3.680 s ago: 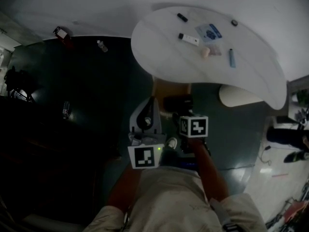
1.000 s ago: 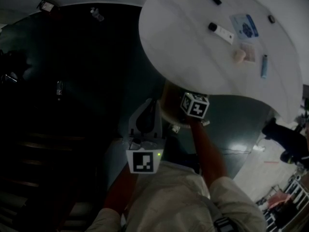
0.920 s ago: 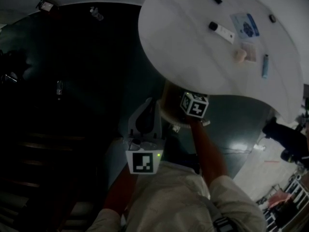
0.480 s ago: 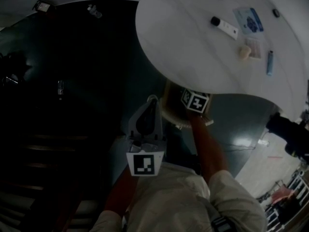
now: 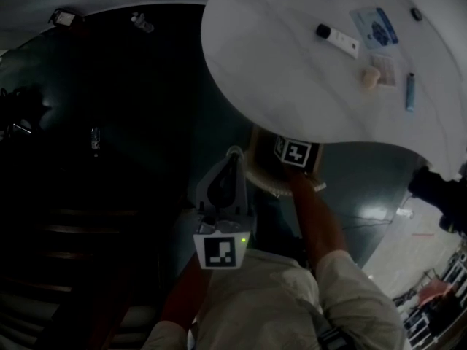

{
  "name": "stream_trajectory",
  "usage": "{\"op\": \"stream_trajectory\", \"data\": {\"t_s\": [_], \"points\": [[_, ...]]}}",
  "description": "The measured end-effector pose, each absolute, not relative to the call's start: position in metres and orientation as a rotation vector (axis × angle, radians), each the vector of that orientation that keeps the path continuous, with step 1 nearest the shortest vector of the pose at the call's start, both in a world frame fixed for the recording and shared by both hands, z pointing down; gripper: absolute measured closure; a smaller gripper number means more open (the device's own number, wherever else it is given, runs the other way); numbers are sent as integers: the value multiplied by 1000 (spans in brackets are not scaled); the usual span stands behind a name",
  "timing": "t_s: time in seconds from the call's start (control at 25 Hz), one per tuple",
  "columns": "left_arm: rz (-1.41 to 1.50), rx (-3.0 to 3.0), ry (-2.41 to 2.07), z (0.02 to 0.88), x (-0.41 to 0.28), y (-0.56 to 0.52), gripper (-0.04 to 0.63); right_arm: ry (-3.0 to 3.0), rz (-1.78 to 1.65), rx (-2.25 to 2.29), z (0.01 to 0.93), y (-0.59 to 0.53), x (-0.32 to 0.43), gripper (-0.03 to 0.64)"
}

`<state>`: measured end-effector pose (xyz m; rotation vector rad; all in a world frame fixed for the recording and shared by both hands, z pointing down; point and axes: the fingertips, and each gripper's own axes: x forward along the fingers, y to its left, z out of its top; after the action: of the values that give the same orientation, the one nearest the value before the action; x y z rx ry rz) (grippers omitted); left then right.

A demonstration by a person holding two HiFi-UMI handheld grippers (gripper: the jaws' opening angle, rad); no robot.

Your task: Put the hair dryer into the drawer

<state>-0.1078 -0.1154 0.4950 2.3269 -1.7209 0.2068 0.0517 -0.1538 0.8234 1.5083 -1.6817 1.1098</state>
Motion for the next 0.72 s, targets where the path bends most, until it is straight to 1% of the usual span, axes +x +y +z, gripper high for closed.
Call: {"op": "stream_trajectory", "data": {"t_s": [0.24, 0.44, 0.72], "points": [[187, 2329, -1726, 491, -106, -117, 595, -1735, 1094, 1480, 818, -159, 44, 362], [193, 2346, -1713, 489, -100, -114, 595, -1756, 1092, 1490, 811, -160, 42, 324], [179, 2367, -1714, 481, -90, -112, 595, -1763, 1107, 1519, 793, -153, 46, 318]]}}
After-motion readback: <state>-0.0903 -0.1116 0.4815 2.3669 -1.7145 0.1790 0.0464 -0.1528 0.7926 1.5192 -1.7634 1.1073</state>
